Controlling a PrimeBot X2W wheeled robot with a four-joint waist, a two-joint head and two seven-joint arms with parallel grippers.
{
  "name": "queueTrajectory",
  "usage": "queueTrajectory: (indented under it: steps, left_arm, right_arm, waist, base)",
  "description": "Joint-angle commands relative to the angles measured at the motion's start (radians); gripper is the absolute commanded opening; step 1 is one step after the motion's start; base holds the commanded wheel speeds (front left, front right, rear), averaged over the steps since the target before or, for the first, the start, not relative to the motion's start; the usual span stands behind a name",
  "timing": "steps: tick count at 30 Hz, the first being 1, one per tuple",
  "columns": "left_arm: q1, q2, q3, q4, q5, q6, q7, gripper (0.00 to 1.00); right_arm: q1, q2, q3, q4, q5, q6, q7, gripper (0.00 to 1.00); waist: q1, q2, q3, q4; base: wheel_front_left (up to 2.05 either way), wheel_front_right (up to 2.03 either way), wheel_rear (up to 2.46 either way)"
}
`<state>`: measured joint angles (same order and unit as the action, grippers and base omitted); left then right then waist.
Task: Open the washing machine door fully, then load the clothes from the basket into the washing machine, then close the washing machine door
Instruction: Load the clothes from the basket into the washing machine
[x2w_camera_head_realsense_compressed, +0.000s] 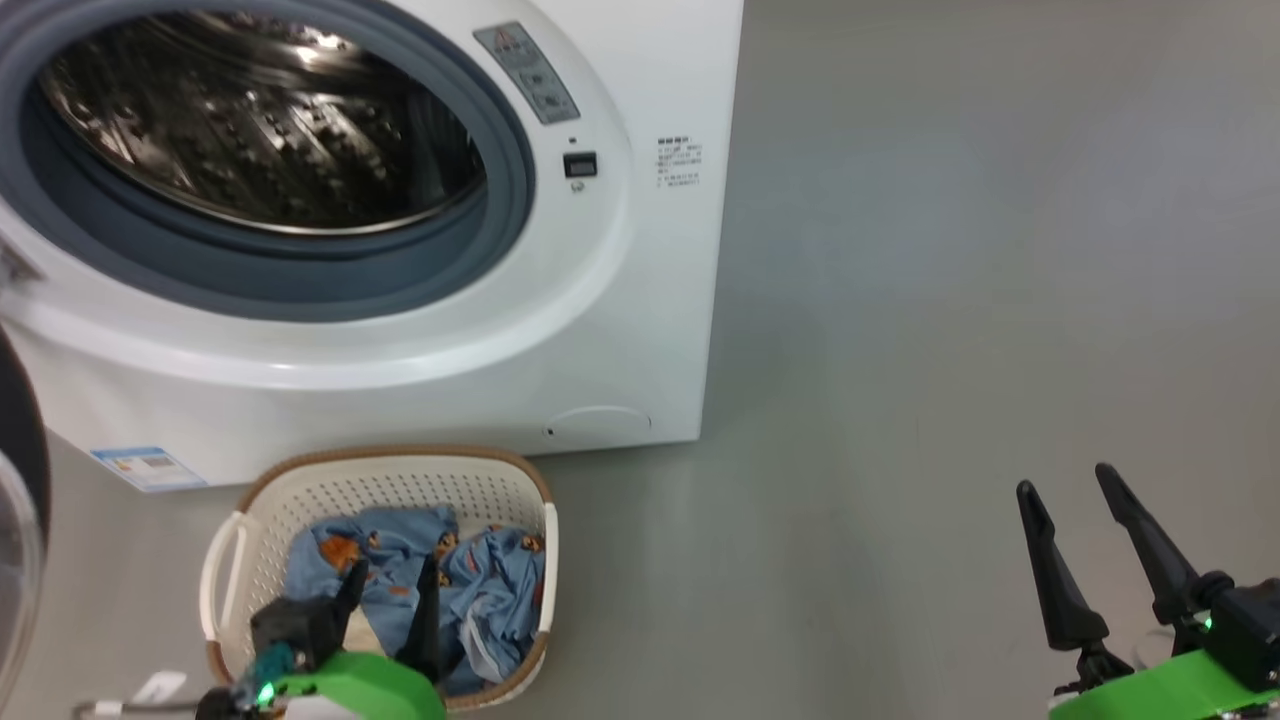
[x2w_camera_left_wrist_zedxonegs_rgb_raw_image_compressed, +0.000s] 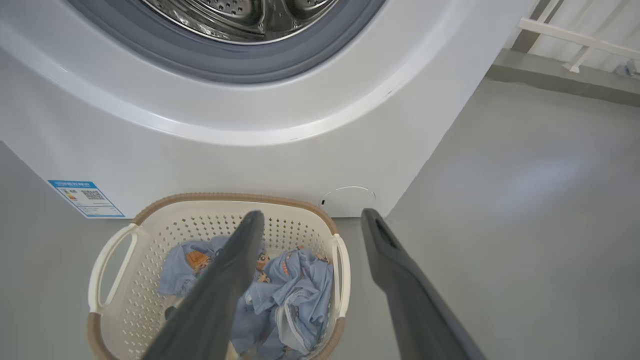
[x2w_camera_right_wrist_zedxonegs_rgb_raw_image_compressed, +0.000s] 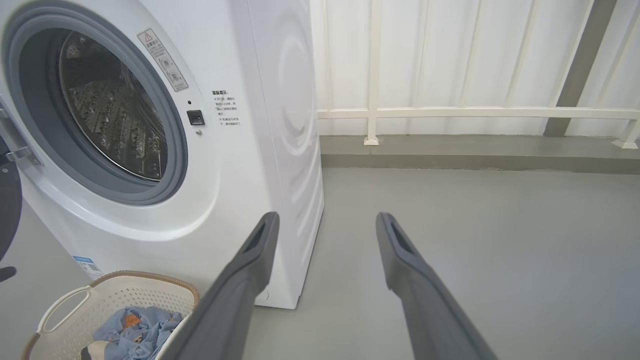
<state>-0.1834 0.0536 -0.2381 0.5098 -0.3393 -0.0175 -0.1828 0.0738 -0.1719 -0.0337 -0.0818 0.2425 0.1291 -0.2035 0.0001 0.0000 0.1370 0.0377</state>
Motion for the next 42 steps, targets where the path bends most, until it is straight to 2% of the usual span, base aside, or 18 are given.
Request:
queueTrajectory:
  steps: [1, 12, 24, 33, 42]
  left_arm:
    - [-0.046, 0.010, 0.026, 0.004, -0.009, -0.007, 0.000, 1.00]
    - [-0.358, -0.003, -0.024, 0.429, -0.109, -0.065, 0.066, 1.00]
    - [-0.559, -0.003, -0.021, 0.686, -0.220, -0.094, 0.097, 1.00]
    - [-0.636, 0.025, 0.008, 0.753, -0.251, -0.062, 0.096, 1.00]
    - [-0.706, 0.070, 0.022, 0.771, -0.262, 0.006, 0.082, 1.00]
  right_arm:
    - [-0.029, -0.022, 0.027, -0.029, 0.006, 0.002, -0.005, 1.00]
    - [-0.156, -0.051, 0.063, -0.020, 0.044, 0.002, -0.039, 1.00]
    - [-0.294, -0.064, 0.109, -0.006, 0.081, 0.002, -0.058, 1.00]
    - [-0.340, -0.064, 0.103, -0.038, 0.092, 0.002, -0.058, 1.00]
    - [-0.369, -0.069, 0.092, -0.070, 0.098, 0.002, -0.058, 1.00]
  waist:
    - [-0.0001, 0.0000, 0.066, -0.020]
    - [-0.0001, 0.0000, 0.264, -0.089]
    - [-0.0001, 0.0000, 0.458, -0.171]
    - [-0.0001, 0.0000, 0.581, -0.205]
    - [-0.0001, 0.0000, 0.690, -0.225]
  base:
    - [0.00, 0.00, 0.00]
    - [0.00, 0.00, 0.00]
    - [0.00, 0.00, 0.00]
    - [0.00, 0.00, 0.00]
    - [0.00, 0.00, 0.00]
